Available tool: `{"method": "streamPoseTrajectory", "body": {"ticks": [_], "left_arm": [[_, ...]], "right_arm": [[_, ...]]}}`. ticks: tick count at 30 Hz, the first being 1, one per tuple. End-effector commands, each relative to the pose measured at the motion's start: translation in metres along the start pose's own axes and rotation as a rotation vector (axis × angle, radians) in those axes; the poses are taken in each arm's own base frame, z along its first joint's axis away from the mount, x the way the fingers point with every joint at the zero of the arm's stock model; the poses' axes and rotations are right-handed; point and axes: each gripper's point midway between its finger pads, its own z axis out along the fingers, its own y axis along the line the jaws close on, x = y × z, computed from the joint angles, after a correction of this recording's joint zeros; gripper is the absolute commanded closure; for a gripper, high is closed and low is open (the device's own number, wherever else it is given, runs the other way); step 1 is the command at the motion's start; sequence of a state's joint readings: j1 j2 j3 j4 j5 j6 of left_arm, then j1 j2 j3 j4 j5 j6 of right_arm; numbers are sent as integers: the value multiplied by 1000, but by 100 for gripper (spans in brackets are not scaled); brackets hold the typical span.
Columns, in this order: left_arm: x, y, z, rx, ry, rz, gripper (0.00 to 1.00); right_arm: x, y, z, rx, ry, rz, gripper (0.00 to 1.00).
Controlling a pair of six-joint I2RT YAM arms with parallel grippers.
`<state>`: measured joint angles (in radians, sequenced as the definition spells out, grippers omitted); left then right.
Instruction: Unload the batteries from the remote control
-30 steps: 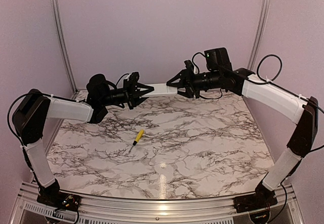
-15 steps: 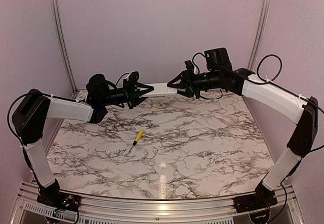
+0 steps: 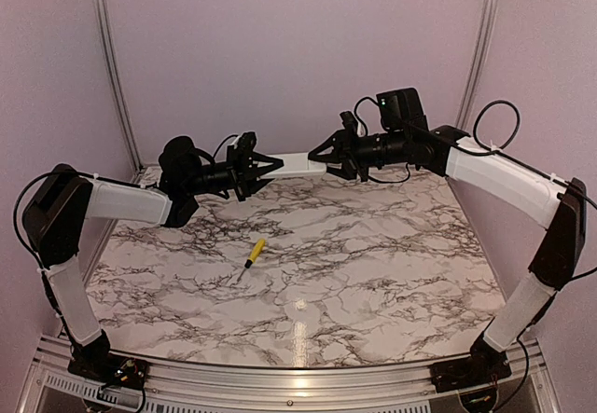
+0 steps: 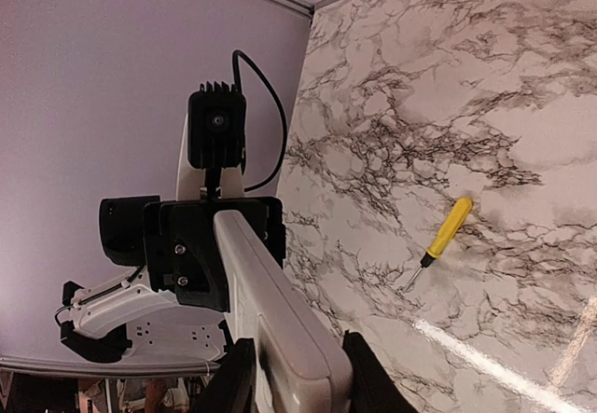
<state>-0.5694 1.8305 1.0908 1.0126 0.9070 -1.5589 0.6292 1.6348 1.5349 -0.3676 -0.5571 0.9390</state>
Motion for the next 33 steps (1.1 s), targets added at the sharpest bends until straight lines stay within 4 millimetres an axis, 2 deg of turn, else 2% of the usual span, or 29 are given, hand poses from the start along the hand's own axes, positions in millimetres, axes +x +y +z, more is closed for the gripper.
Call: {"method": "streamPoseTrajectory", "body": {"ticks": [1, 13, 23, 29, 33], "left_arm": [[-2, 10, 3, -18, -12, -13, 100], [-1, 11, 5, -20, -9, -15, 100], [0, 12, 4, -21, -12, -14, 100], [-1, 10, 4, -20, -13, -11, 100], [0, 11, 4, -21, -12, -12, 100]], "right_arm": [[9, 22, 5, -66, 43, -24, 69], [13, 22, 9, -63, 60, -29, 67], [13, 23, 7, -51, 54, -41, 70], [13, 23, 4, -46, 52, -47, 62], [13, 26, 1, -47, 46, -55, 60]]}}
